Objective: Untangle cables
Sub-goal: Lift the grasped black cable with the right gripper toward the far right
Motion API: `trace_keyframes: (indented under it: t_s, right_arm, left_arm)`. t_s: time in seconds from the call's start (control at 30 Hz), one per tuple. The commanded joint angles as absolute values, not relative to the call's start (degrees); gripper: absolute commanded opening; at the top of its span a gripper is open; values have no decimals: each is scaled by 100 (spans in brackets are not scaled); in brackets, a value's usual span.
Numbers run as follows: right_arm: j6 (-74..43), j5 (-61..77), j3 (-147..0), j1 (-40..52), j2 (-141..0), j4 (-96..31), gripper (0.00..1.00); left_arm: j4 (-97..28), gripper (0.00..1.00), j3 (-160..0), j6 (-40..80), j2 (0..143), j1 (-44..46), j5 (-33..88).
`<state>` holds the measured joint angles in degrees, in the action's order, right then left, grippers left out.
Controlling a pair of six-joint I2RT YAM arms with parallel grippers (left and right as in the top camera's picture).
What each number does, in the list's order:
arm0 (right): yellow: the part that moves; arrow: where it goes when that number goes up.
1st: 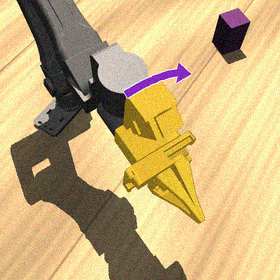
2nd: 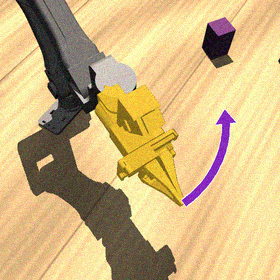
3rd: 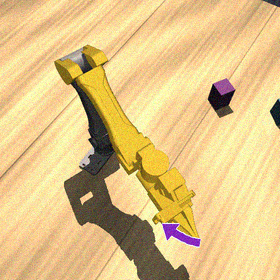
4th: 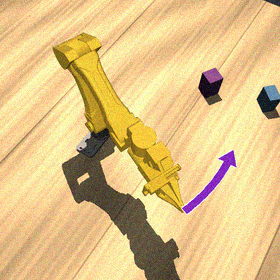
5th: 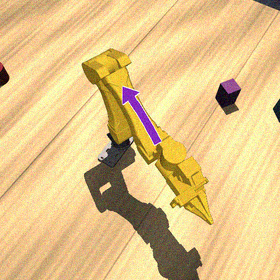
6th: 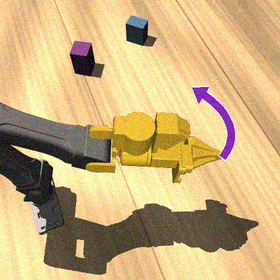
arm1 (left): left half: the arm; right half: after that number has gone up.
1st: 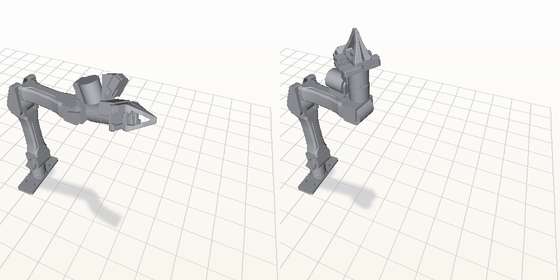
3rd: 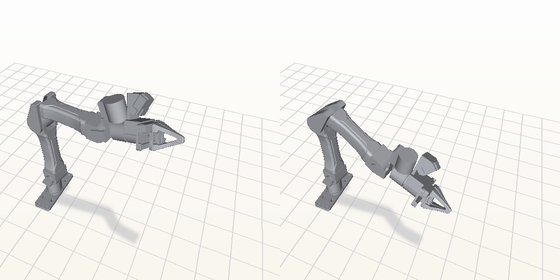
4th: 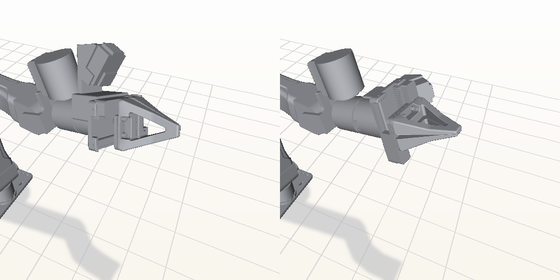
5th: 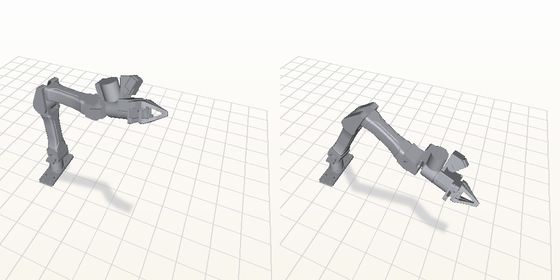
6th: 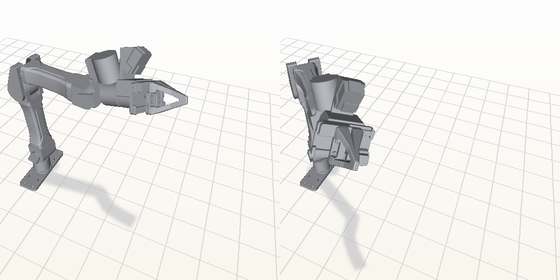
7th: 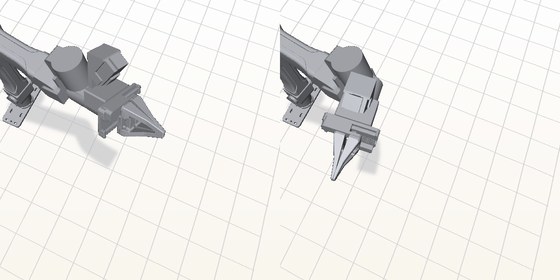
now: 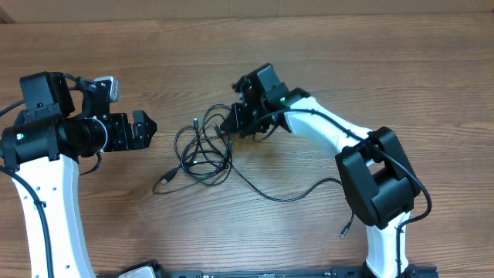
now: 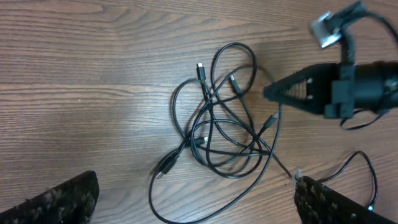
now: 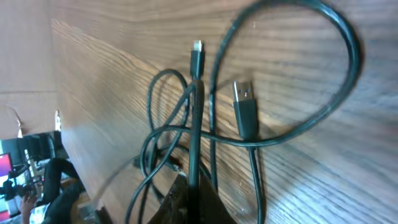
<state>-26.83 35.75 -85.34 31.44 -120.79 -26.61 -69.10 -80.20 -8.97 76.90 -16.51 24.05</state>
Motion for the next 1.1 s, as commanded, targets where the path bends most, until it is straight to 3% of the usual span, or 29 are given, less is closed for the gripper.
trace_keyframes:
  t_s: [0.0,0.63,0.9,1.07]
  right_arm:
    - [-2397,3422,-9306,2985,-11511,-3076,4]
    - [-2399,1745,-13640,2985,-10099,-4066,4]
    - [-2565,1319,-14381,2980,-9830,-4032,4]
    - [-1984,-429,-14643,2976,-9671,-3955,4]
  left_arm:
    - [-6914,100,-8079,-834,7660,-1649,2508]
    - [-6914,100,-8079,-834,7660,-1649,2508]
    - [-6917,100,-8079,-834,7660,-1649,2508]
    - [-6914,100,-8079,-834,7660,-1649,2508]
